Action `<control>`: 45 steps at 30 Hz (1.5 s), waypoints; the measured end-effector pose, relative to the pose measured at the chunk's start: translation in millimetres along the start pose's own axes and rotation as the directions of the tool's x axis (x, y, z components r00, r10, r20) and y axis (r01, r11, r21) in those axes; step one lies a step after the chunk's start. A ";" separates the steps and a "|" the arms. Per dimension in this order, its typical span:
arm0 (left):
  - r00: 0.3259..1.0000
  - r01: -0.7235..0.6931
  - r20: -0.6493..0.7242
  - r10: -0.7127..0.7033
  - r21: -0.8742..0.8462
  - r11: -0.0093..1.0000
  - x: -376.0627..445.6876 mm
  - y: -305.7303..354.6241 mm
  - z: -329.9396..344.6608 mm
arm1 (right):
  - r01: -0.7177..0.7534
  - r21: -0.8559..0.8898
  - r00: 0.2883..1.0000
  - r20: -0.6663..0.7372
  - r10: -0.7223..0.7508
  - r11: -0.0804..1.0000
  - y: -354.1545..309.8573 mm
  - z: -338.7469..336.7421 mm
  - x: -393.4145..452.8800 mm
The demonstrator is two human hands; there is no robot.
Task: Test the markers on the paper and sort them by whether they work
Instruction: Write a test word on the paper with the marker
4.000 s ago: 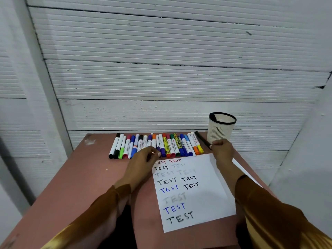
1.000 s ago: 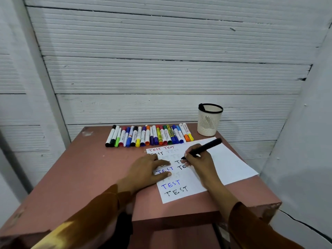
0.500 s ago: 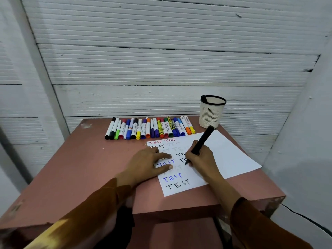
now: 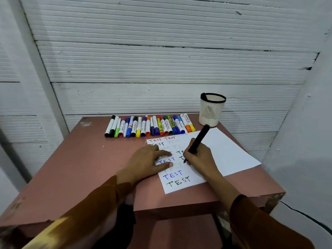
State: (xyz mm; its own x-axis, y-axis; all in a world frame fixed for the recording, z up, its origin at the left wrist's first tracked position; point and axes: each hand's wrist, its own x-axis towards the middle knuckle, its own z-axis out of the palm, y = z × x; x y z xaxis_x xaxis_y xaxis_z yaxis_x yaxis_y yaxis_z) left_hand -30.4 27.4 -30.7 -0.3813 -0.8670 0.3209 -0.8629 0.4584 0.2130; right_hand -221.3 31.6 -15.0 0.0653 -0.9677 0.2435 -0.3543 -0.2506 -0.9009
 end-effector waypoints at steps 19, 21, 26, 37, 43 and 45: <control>1.000 -0.001 0.004 0.001 -0.041 0.999 -0.3 -2.7 1.6 | -0.051 0.000 0.998 -0.048 0.051 0.999 1.8 -1.6 2.2; 1.000 0.000 0.001 0.000 -0.042 0.999 -0.1 -2.6 2.3 | -0.052 -0.005 0.998 -0.047 0.052 0.999 1.6 -1.0 2.0; 1.000 -0.001 -0.011 0.000 -0.057 0.998 0.0 -4.8 3.6 | -0.063 -0.040 0.997 -0.050 0.061 0.997 2.3 -1.1 3.5; 1.000 -0.017 -0.003 0.017 -0.064 0.998 -0.3 -4.3 1.6 | -0.086 0.097 0.985 -0.139 0.099 0.992 7.0 -20.1 13.3; 1.000 -0.018 -0.002 0.018 -0.073 0.997 0.3 -4.9 2.5 | -0.026 0.039 0.997 -0.073 0.029 0.999 7.9 -15.4 7.1; 1.000 -0.016 0.001 0.016 -0.075 0.997 0.0 -5.2 2.9 | -0.019 0.036 0.998 -0.056 0.021 0.999 8.3 -15.2 6.4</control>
State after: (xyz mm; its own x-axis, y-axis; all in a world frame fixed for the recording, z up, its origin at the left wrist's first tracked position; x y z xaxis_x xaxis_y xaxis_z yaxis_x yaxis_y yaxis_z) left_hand -26.9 24.4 -34.6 -0.3954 -0.8596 0.3236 -0.8294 0.4855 0.2764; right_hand -238.0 23.7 -15.4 0.0054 -0.9697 0.2444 -0.3219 -0.2330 -0.9176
